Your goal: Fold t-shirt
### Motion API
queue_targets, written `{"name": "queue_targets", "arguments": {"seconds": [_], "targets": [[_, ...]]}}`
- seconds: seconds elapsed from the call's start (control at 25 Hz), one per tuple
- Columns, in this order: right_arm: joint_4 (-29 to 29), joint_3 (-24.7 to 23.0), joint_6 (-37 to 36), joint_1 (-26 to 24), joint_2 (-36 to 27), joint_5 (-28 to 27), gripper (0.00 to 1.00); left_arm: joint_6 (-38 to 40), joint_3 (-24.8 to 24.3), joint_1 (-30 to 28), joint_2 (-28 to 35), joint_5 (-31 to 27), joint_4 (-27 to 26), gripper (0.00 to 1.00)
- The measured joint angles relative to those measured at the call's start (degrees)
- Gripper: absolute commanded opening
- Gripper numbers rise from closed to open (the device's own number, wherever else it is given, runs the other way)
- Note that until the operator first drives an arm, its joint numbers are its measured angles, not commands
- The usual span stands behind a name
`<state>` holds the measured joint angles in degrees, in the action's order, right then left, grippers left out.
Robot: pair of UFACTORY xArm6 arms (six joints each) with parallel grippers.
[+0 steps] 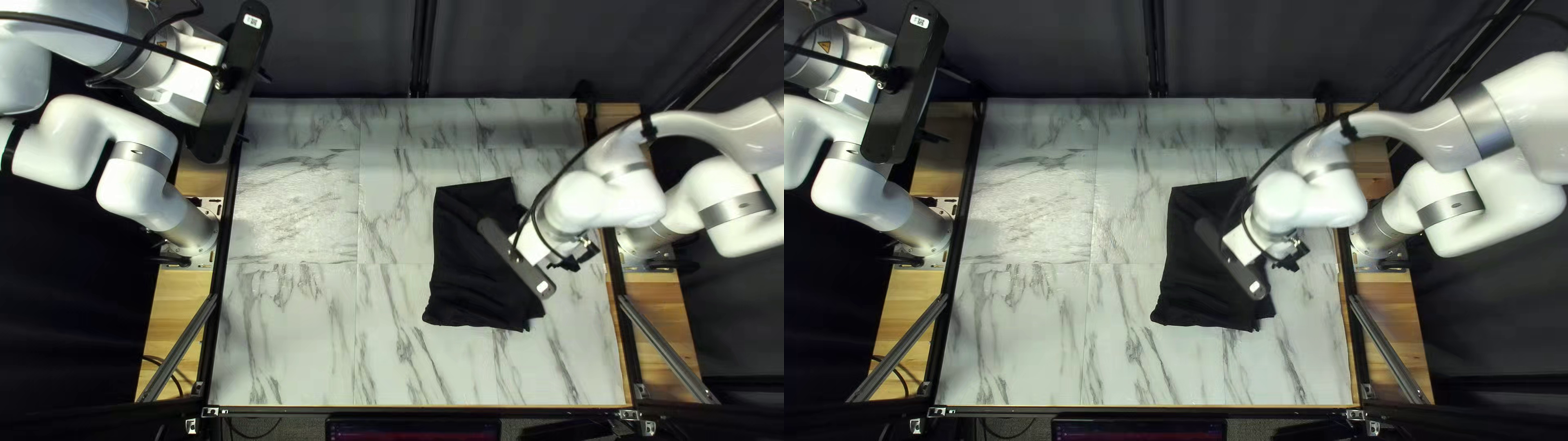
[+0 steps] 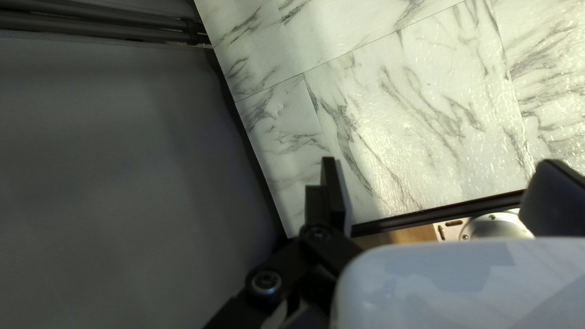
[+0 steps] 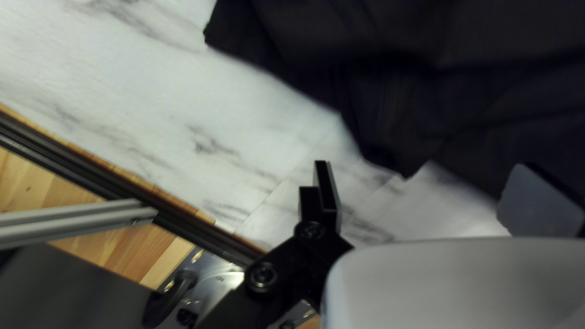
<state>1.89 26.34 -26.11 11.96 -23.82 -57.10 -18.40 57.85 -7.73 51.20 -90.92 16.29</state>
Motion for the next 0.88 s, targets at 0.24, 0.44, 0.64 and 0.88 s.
{"name": "queue_targets", "arguments": {"seconds": [0.24,0.44,0.64,0.88], "targets": [[4.11,-3.48,-2.16,-2.97,0.98,1.16,1.00,0.00,0.00,0.00,0.00,0.00,0.00,1.00],[4.95,-4.53,-1.23,-3.58,3.25,2.69,0.97,0.00,0.00,0.00,0.00,0.00,0.00,1.00],[3.23,-5.95,2.11,-4.16,4.45,4.90,0.92,0.00,0.00,0.00,0.00,0.00,0.00,1.00],[0.92,-8.35,3.83,-6.80,4.47,8.13,0.00,0.00,0.00,0.00,0.00,0.00,0.00,1.00]]}}
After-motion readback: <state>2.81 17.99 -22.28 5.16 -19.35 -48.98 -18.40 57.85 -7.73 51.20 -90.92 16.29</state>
